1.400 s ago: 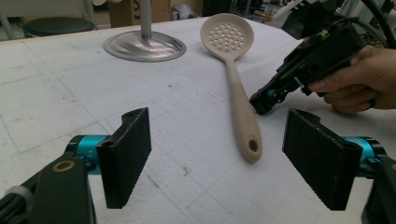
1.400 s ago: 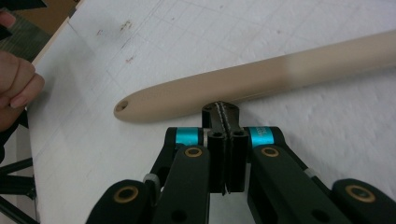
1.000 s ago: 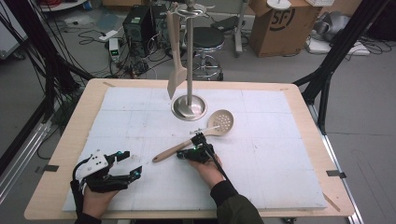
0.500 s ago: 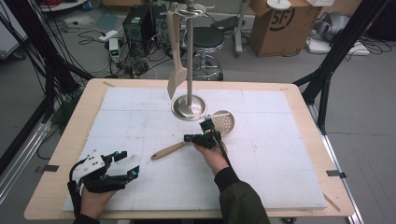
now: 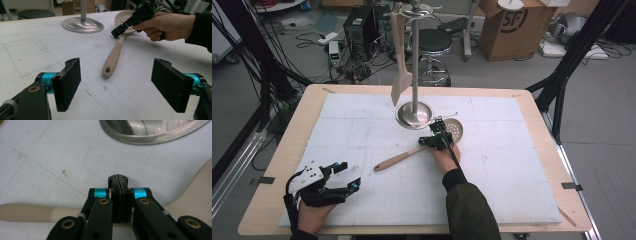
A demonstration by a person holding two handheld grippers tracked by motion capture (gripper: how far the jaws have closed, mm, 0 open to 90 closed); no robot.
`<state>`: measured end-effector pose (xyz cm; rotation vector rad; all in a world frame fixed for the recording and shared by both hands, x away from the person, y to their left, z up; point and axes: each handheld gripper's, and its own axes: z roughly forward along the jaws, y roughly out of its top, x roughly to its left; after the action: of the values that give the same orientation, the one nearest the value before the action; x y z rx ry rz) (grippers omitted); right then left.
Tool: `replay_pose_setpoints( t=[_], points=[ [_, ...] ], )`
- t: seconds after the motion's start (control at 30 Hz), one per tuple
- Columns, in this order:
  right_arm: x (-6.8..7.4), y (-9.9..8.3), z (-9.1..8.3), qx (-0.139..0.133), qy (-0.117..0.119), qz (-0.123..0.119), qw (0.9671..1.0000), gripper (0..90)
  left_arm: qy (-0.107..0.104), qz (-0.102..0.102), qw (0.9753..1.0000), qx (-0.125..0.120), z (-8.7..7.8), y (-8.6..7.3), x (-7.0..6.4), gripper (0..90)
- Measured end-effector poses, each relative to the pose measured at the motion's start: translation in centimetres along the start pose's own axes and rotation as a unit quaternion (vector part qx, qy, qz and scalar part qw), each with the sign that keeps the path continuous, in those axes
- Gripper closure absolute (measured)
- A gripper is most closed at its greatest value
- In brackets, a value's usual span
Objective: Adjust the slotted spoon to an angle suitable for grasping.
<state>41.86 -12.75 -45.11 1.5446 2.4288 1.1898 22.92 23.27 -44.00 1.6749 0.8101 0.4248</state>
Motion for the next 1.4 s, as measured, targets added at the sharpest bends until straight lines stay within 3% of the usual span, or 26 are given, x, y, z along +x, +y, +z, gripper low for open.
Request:
replay_pose_setpoints(
  t=[0.23, 0.47, 0.63, 1.1, 1.27, 1.4],
  points=[
    [-0.9, -0.3, -1.2, 0.014, -0.015, -0.003, 0.9998, 90.0, 0.003, 0.0, 1.0, -0.002, -0.2, -0.1, -0.1, 24.2],
    [-1.8, -1.9, -3.4, 0.017, -0.027, 0.003, 0.9995, 90.0, 0.003, 0.002, 1.0, 0.001, -0.3, -0.1, -0.2, 24.3],
    [-2.9, -3.3, -4.8, 0.007, -0.014, 0.021, 0.9997, 90.0, 0.002, 0.003, 1.0, 0.003, -0.1, -0.1, -0.3, 24.3],
    [-4.1, -6.4, -7.9, 0.0, -0.018, 0.047, 0.9987, 90.0, 0.002, 0.006, 1.0, 0.005, -0.1, -0.1, -0.3, 24.3],
    [-4.8, -7.9, -9.0, -0.013, -0.003, 0.07, 0.9975, 90.0, 0.001, 0.006, 1.0, 0.005, 0.0, -0.1, -0.4, 24.3],
    [-4.6, -8.5, -9.5, -0.012, -0.005, 0.068, 0.9976, 90.0, 0.001, 0.007, 0.9999, 0.007, 0.1, -0.1, -0.5, 24.3]
  ],
)
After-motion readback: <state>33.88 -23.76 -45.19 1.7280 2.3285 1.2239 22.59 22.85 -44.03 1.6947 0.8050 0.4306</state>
